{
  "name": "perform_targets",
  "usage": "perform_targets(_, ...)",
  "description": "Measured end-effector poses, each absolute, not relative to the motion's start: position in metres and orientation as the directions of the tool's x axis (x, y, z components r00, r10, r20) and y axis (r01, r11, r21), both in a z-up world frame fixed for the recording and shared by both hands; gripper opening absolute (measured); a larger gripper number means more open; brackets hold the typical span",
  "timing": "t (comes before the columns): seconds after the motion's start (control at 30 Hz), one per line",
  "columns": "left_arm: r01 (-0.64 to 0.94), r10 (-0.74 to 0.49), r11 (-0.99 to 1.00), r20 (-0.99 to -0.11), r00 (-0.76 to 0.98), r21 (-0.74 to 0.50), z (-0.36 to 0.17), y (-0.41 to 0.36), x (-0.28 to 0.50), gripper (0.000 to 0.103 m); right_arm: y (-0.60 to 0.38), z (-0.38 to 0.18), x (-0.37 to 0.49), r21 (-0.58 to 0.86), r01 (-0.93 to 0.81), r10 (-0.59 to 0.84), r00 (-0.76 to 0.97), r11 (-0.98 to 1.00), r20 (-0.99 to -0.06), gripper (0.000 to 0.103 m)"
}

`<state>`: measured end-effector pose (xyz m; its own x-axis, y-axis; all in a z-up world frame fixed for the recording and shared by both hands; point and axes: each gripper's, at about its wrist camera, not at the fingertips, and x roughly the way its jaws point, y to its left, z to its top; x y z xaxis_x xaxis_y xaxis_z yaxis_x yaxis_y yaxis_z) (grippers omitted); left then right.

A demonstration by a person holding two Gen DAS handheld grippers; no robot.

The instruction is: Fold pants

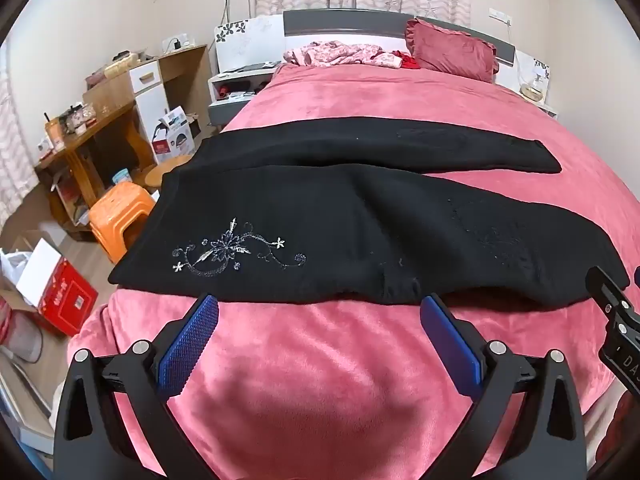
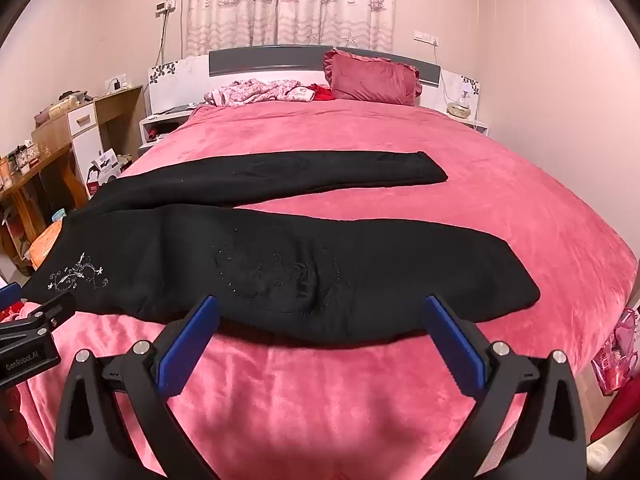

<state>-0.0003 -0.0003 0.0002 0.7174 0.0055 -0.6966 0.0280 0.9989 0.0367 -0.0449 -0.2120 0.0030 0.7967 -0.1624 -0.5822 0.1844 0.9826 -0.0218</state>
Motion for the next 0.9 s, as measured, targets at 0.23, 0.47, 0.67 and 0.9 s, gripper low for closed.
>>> perform_targets(0.23,0.023,0.007,0.999,-0.696,0.718,0.034,0.003,-0.003,0.001,0.100,-0.213,0.002,-0.044,-0.009,0.204,-0.169,0.783,0.979,-0.599,0.101)
perform_targets(0.47,0.028,0.005,0.999,-0.696,0.718,0.036,0.003,-0.002,0.001,0.100,-0.218,-0.004,-0.041,0.005,0.210,-0.163,0.777,0.978,-0.608,0.101)
perform_targets(0.67,0.031,0.005,0.999,-0.696,0.718,0.039,0.002,-0.002,0.000,0.100,-0.218,-0.006,-0.041,0.005,0.213,-0.166,0.774,0.977,-0.611,0.101)
perform_targets(0.9,0.033,0.003,0.999,-0.696,0.718,0.038,0.002,-0.001,0.001,0.100,-0.217,-0.007,-0.041,0.005,0.211,-0.164,0.772,0.977,-0.614,0.101)
